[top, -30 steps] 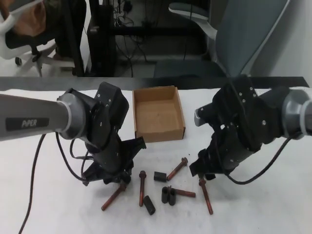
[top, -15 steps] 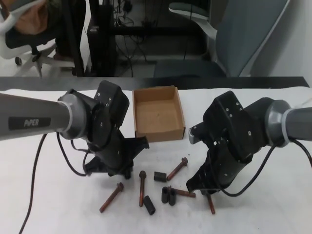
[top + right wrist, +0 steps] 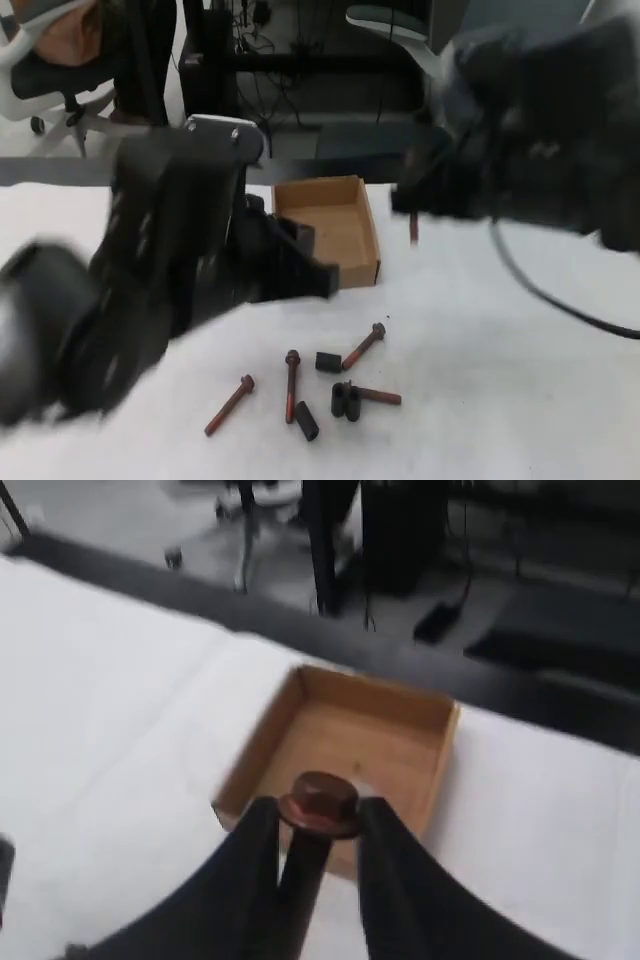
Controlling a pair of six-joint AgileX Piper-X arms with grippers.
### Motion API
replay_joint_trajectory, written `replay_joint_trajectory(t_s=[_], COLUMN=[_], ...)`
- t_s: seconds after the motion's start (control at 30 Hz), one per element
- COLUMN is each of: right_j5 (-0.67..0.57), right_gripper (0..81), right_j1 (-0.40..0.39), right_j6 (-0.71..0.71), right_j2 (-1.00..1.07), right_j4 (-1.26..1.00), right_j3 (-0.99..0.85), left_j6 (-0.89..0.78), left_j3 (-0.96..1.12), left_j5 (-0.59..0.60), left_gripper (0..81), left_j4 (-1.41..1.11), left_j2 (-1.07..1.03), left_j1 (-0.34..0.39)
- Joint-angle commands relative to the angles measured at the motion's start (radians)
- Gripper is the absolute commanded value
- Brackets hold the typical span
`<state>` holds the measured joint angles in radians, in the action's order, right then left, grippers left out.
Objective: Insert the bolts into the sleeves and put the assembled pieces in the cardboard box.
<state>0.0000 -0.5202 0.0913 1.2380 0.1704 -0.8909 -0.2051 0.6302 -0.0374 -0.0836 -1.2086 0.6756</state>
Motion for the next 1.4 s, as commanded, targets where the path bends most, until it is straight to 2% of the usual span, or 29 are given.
replay_joint_trajectory(t_s=[0.0, 0.1, 0.2, 0.3, 0.37, 0.53, 0.7, 0.83, 1.1, 1.37], right_j5=[-0.022, -0.069, -0.059, -0.073, -0.106, -0.132, -0.110, -0.110, -0.065, -0.065], right_gripper=[0.6, 0.6, 0.6, 0.6, 0.6, 0.6, 0.6, 0.6, 0.6, 0.6], right_j1=[-0.013, -0.048, -0.098, -0.141, -0.175, -0.266, -0.312, -0.318, -0.318, -0.318], right_j6=[0.021, 0.021, 0.048, 0.073, 0.058, 0.028, 0.027, 0.016, -0.100, -0.100], right_j2=[-0.096, -0.185, -0.243, -0.261, -0.255, -0.218, -0.177, -0.156, -0.155, -0.155], right_j4=[-0.077, -0.206, -0.358, -0.453, -0.472, -0.489, -0.606, -0.621, -0.614, -0.607], right_j3=[0.066, 0.161, 0.268, 0.341, 0.373, 0.394, 0.394, 0.394, 0.394, 0.394], left_j6=[-0.005, 0.021, 0.035, -0.011, -0.017, -0.005, 0.091, 0.109, 0.109, 0.109], left_j3=[-0.101, -0.188, -0.269, -0.339, -0.378, -0.442, -0.443, -0.443, -0.445, -0.445], left_j5=[-0.098, -0.182, -0.361, -0.465, -0.471, -0.442, -0.270, -0.274, -0.274, -0.283], left_gripper=[1.8, 1.8, 1.8, 1.8, 1.8, 1.8, 1.8, 1.8, 1.8, 1.8], left_j4=[-0.062, -0.101, -0.154, -0.260, -0.362, -0.541, -0.718, -0.831, -0.842, -0.897], left_j2=[0.112, 0.209, 0.242, 0.238, 0.222, 0.116, 0.011, -0.013, -0.013, -0.013], left_j1=[0.084, 0.202, 0.305, 0.373, 0.398, 0.403, 0.404, 0.404, 0.404, 0.404])
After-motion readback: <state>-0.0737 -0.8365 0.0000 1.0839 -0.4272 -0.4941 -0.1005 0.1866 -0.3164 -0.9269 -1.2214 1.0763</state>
